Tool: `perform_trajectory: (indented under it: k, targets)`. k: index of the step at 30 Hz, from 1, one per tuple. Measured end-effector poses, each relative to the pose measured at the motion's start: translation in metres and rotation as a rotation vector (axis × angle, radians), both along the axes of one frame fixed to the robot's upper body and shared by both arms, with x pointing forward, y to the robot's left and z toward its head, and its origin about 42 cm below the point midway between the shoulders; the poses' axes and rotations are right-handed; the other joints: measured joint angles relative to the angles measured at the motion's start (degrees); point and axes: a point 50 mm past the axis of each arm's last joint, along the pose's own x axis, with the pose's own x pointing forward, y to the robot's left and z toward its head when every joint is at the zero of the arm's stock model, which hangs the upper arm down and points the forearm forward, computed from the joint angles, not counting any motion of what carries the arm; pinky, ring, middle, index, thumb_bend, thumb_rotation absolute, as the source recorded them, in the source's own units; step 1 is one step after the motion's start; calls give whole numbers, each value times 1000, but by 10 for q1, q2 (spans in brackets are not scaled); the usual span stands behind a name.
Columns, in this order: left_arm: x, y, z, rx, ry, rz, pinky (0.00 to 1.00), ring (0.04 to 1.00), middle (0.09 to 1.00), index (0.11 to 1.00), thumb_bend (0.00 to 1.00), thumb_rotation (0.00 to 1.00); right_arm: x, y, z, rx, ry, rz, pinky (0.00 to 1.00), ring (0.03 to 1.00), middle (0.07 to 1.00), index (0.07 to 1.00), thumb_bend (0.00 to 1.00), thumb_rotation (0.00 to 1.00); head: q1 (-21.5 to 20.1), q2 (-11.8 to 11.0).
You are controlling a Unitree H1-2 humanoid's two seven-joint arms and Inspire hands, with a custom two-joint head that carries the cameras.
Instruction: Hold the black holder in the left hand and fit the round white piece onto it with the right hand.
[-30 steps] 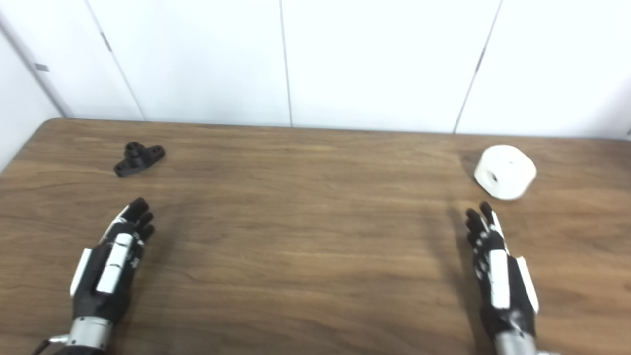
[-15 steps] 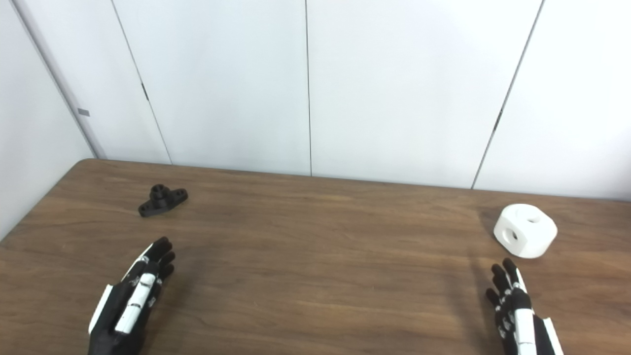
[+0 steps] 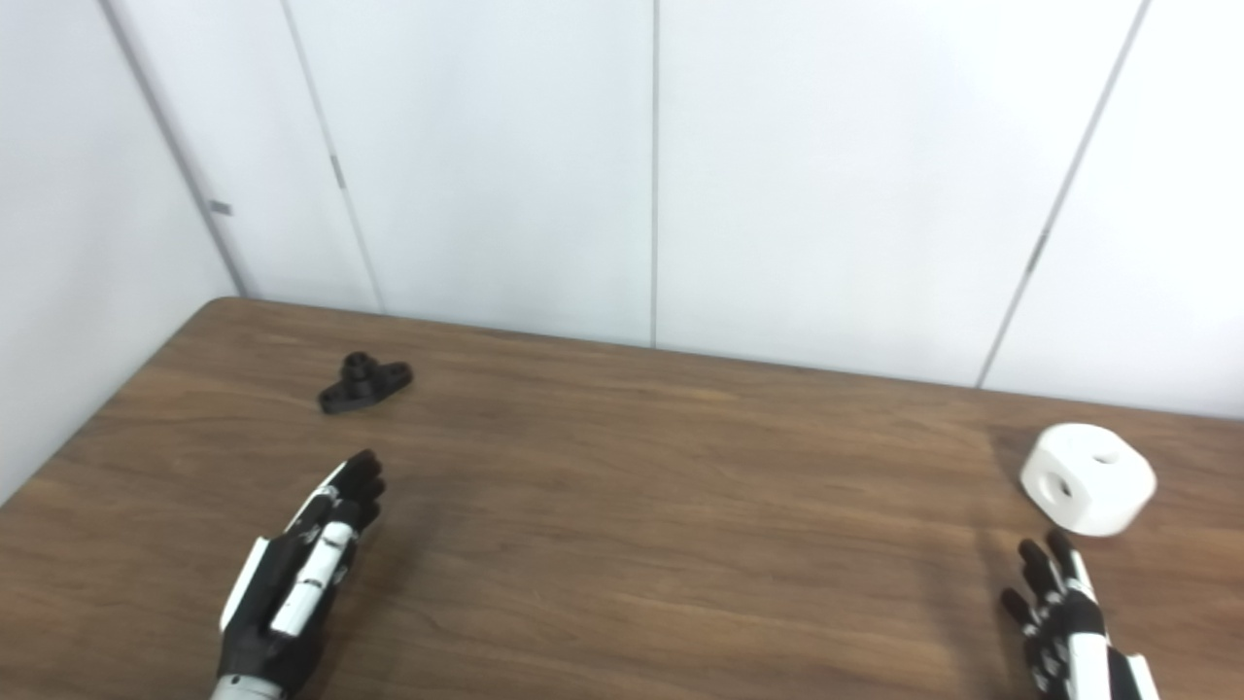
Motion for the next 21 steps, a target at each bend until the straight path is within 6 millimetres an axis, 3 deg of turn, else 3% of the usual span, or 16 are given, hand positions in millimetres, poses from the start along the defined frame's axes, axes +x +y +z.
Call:
perform_trajectory:
  k: [21]
  targets:
    - [7,-10,1,11,-16,-5,979,965,955,929,387,639,2,-4,-1,16,-1,-6,1000,1000,964,1000,570,1000,-3,-28]
